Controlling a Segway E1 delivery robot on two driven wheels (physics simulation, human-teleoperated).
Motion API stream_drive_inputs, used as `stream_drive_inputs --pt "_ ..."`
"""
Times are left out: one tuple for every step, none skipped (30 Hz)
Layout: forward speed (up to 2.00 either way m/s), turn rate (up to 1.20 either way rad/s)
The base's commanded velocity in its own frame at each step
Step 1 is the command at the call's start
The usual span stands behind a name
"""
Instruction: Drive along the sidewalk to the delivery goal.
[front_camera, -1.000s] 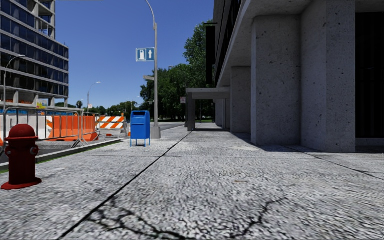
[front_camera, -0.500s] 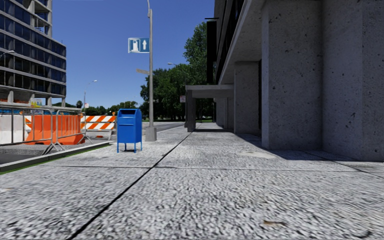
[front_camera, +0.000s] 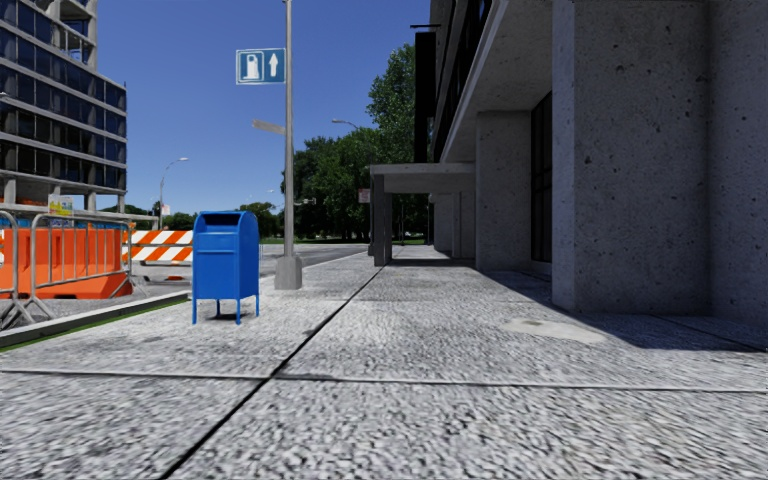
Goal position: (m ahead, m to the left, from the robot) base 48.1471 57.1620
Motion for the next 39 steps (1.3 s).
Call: stream_drive_inputs --pt "2.00 0.00" --pt "2.00 0.00" --pt "2.00 0.00" --pt "2.00 0.00" --pt "2.00 0.00" --pt "2.00 0.00" --pt "2.00 0.00" --pt "2.00 0.00" --pt "2.00 0.00" --pt "2.00 0.00" --pt "2.00 0.00" --pt "2.00 0.00" --pt "2.00 0.00" --pt "2.00 0.00" --pt "2.00 0.00" --pt "2.00 0.00" --pt "2.00 0.00" --pt "2.00 0.00" --pt "2.00 0.00" --pt "2.00 0.00" --pt "2.00 0.00" --pt "2.00 0.00" --pt "2.00 0.00" --pt "2.00 0.00" --pt "2.00 0.00" --pt "2.00 0.00" --pt "2.00 0.00" --pt "2.00 0.00" --pt "2.00 0.00" --pt "2.00 0.00" --pt "2.00 0.00" --pt "2.00 0.00" --pt "2.00 0.00" --pt "2.00 0.00" --pt "2.00 0.00" --pt "2.00 0.00" --pt "2.00 0.00" --pt "2.00 0.00" --pt "2.00 0.00"
